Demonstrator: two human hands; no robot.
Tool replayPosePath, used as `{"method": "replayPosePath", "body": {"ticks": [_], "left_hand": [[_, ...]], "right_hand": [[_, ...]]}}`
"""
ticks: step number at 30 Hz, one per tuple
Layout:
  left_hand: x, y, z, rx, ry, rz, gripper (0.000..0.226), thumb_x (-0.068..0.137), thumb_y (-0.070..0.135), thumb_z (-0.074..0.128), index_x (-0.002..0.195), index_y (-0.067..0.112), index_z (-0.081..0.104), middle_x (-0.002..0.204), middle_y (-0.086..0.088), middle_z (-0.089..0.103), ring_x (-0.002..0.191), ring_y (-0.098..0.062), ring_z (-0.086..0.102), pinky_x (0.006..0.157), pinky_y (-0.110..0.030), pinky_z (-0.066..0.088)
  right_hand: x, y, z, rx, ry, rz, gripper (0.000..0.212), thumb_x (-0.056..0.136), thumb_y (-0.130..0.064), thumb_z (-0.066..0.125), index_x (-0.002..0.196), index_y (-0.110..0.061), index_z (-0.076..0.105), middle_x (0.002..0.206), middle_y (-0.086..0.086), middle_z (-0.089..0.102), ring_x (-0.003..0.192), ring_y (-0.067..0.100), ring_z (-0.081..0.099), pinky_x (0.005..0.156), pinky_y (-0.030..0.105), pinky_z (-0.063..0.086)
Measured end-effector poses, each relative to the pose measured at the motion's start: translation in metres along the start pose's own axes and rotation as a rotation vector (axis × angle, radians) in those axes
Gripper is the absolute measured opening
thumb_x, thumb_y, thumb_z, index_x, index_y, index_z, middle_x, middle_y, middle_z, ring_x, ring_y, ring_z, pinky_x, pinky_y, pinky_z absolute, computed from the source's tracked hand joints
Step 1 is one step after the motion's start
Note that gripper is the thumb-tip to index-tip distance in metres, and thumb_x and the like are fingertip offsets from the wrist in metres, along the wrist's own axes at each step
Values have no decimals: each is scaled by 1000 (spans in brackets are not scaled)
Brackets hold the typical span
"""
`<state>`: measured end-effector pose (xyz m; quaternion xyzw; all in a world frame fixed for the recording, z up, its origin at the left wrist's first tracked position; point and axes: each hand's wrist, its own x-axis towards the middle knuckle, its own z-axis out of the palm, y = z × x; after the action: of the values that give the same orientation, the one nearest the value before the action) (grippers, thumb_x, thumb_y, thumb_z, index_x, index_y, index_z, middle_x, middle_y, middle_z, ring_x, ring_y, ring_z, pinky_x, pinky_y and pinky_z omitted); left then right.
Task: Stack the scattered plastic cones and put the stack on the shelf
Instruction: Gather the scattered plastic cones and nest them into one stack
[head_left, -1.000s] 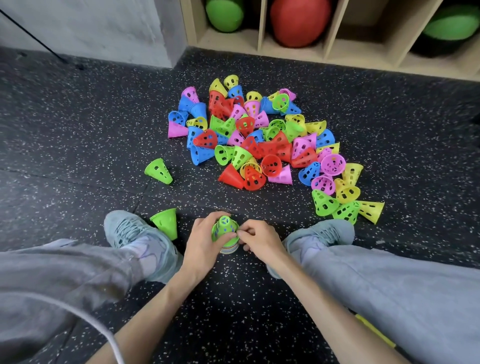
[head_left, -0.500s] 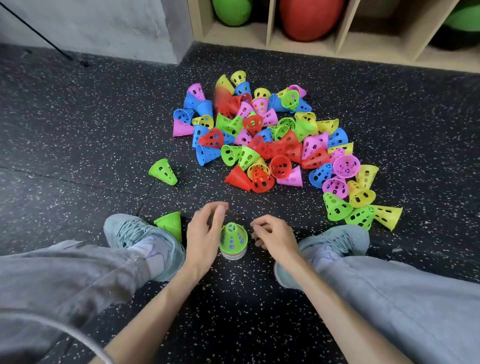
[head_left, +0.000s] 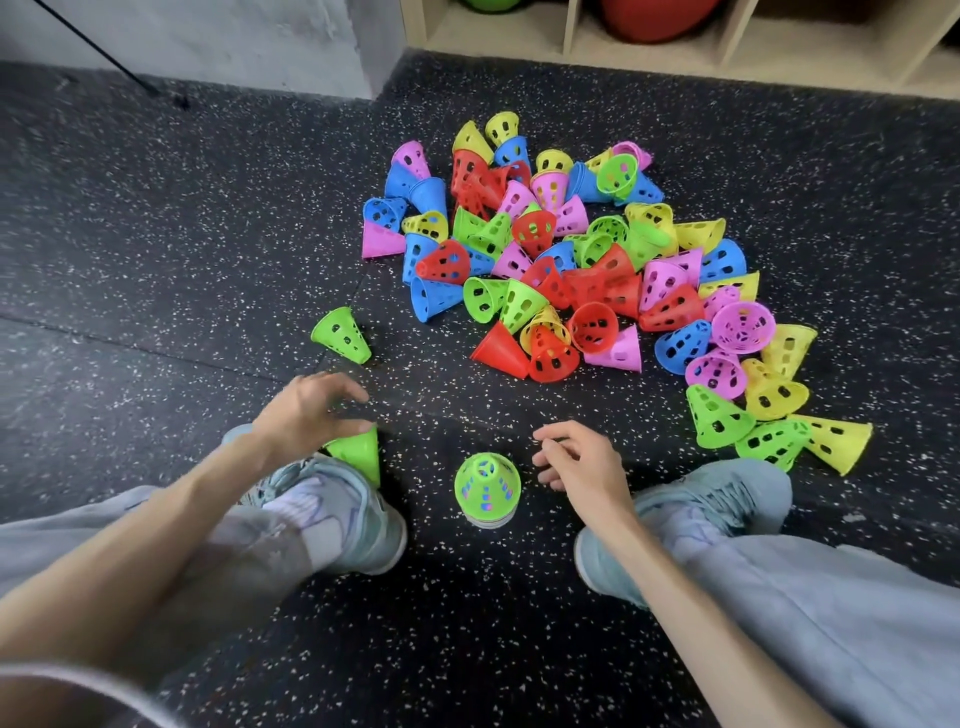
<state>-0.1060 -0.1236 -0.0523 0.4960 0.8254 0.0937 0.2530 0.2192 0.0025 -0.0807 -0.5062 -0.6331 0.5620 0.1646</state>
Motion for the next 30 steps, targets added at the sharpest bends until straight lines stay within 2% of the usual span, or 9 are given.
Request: {"method": "replayPosePath", "body": {"ticks": [2,5,9,14,18,21,23,27,30], "left_hand": [[2,-7,9,-16,-44,-59,21,82,34,85,95,31,69,97,13,70,86,-12,66,81,-31,51],[1,-7,24,-53,-20,-61,25,85,23,84,82,34,62,88,13,73,86,-11,70,75,-27,51],[-4,-1,26,-42,8,-43,20,88,21,81,88,30,62,90,11,72,87,-11,69,83,-30,53],[-11,6,21,-66,47,-5,20,90,20,79,88,33,64,87,17,72,85,-7,69,83,-31,55],[-18,28,12,-116,171,105,8,92,25,76,97,28,70,92,17,72,89,-7,67,81,-34,54],[-26,55,4,-180,277,200,8,91,25,76,96,30,72,77,33,62,83,1,56,73,-24,43],[-29,72,0,-221,319,258,8,89,23,77,96,27,75,77,41,59,76,1,51,69,-17,37],[-33,97,-4,-260,342,350,8,88,24,79,95,27,76,72,33,55,79,0,53,71,-12,38],[-35,112,-4,-281,335,397,9,89,23,78,96,26,75,76,34,54,84,6,53,74,-10,38]], "right_hand": [[0,3,2,-8,-6,11,22,100,-9,54,99,-23,71,81,0,74,63,9,68,61,23,55],[-2,3,2,-27,-10,17,24,99,-8,54,98,-24,71,79,-2,75,65,13,70,63,26,56],[-5,-1,-1,-37,-1,12,24,99,-6,53,99,-21,72,79,-1,75,64,12,69,64,27,57],[-13,-6,-4,-44,2,16,25,99,-7,52,99,-23,72,82,-1,75,64,11,69,65,26,56],[-20,-17,-6,-59,55,-39,26,99,-9,53,99,-27,71,88,-7,74,66,8,70,73,39,59],[-21,-32,-7,-71,99,-122,23,99,-13,56,101,-32,70,96,-11,71,72,8,70,81,45,59],[-21,-45,-5,-95,91,-198,23,99,-17,59,104,-38,69,102,-14,66,79,8,68,82,42,58],[-25,-71,2,-138,-6,-350,31,98,-21,63,117,-46,63,117,-23,55,89,-1,62,84,25,52],[-27,-77,10,-176,-81,-412,34,97,-24,65,124,-44,62,123,-28,50,101,-1,61,93,28,52]]}}
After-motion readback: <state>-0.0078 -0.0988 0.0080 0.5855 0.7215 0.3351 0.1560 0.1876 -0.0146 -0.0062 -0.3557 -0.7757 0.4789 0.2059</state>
